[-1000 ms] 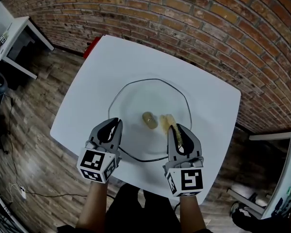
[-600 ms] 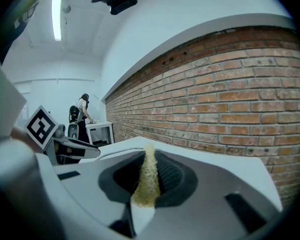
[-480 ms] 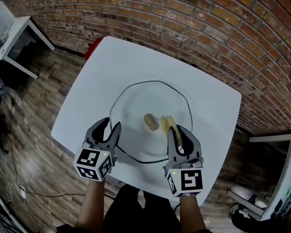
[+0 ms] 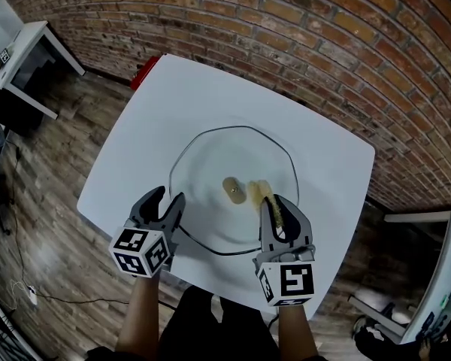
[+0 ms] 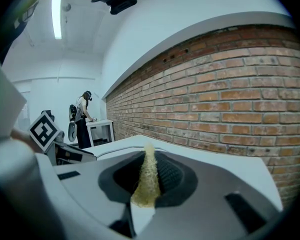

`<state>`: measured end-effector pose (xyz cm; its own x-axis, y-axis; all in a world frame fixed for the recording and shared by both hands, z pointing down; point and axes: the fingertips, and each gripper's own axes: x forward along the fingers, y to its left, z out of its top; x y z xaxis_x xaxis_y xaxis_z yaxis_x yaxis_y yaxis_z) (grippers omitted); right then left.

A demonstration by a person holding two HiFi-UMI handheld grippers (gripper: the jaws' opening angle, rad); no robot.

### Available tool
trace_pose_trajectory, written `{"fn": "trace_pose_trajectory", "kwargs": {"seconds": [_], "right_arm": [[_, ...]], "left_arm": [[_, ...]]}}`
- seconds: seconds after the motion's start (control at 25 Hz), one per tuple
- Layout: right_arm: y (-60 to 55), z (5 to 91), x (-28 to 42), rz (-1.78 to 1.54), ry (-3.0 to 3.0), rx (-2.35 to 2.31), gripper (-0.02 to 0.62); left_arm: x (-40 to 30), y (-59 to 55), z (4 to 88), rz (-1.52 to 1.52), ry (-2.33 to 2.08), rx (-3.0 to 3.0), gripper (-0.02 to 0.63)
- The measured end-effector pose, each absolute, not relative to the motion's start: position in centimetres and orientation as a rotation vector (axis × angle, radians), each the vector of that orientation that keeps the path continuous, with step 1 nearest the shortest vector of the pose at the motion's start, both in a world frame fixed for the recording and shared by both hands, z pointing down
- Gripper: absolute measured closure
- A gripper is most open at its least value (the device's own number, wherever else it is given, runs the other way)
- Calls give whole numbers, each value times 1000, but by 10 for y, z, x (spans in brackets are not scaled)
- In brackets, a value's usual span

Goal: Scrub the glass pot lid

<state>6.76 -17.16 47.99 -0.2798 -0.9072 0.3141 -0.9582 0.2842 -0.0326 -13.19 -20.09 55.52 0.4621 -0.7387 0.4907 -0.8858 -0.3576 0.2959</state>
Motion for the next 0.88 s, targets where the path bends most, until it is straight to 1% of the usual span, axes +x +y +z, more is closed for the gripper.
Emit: {"fn": "trace_pose_trajectory", "kwargs": {"seconds": [0.2, 0.48, 0.6, 0.88], "right_arm": [[-174, 484, 66, 322, -2312, 1712, 537], [-175, 483, 66, 323, -2307, 1708, 537], [-178, 480, 66, 317, -2307, 1709, 537], [-199, 461, 34, 286, -2379, 1647, 537]], "left_arm": [[-131, -198, 567, 375, -1314, 2163, 411], [-129, -195, 572, 351, -1299, 2139, 453], [-129, -197, 572, 360, -1305, 2137, 456], [-129, -197, 572, 359, -1304, 2137, 457]]}}
